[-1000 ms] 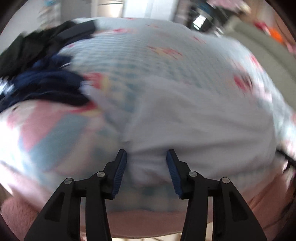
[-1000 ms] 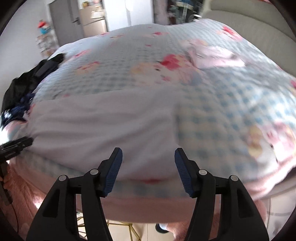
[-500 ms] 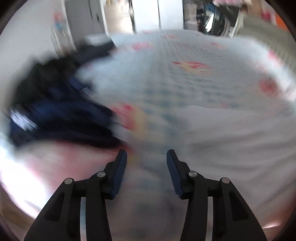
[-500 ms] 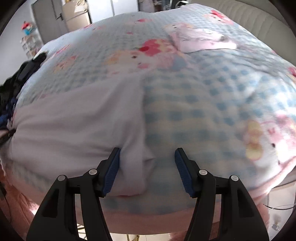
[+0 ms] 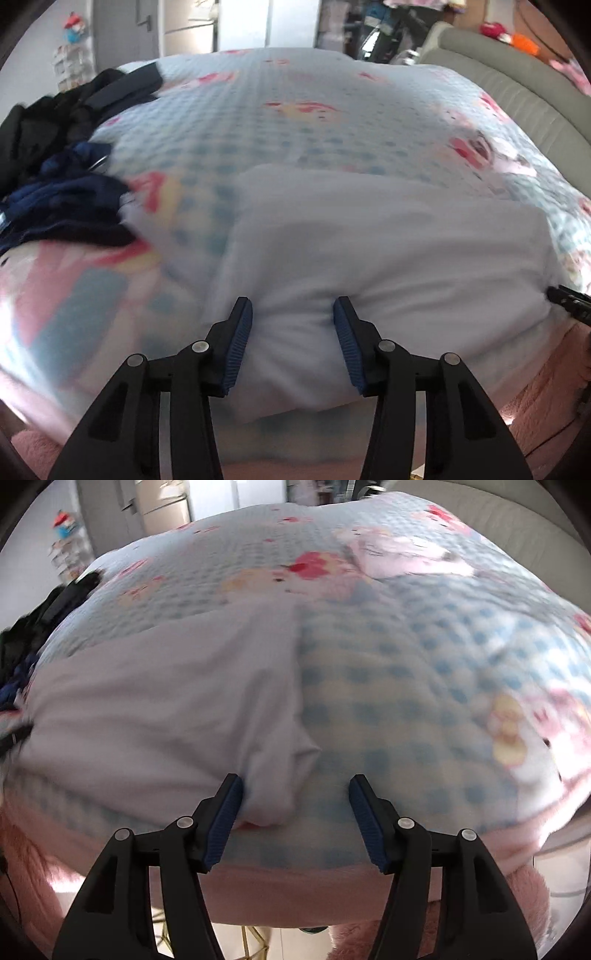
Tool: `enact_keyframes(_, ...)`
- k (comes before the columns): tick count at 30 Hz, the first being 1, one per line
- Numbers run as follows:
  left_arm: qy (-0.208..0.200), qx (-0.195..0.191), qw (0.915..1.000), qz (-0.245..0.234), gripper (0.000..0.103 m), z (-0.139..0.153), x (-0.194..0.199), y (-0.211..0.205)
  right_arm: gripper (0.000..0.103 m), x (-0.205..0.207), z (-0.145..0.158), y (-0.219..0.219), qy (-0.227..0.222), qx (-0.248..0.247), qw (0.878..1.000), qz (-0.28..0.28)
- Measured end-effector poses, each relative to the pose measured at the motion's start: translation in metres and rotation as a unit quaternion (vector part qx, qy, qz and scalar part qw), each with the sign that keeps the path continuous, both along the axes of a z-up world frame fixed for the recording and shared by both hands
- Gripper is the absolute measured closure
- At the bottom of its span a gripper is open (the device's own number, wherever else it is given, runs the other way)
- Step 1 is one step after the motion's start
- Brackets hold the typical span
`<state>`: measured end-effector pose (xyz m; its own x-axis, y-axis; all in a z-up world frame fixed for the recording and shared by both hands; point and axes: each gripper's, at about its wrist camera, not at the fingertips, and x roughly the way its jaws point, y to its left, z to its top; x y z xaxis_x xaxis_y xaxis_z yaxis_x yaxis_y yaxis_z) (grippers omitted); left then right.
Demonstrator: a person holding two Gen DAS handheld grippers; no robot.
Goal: Fold clothes
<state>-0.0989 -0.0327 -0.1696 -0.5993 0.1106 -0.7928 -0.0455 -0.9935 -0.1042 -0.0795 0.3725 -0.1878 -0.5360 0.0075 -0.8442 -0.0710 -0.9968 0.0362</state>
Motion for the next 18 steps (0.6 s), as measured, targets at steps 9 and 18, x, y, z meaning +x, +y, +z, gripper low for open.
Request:
enact_keyframes(9,0.075,0.085,0.9934,0.017,0.057,0.023,0.037,-0.019,0.042,0.022,0.022,0.025,0.029,-0.140,0.989,-0.023)
enact_keyframes(18,0.032,0.016,0.9993,-0.010,0.057,-0.003,0.029,0.009,0.044,0.033,0.008,0.024,0.012,-0.073,0.992,-0.102)
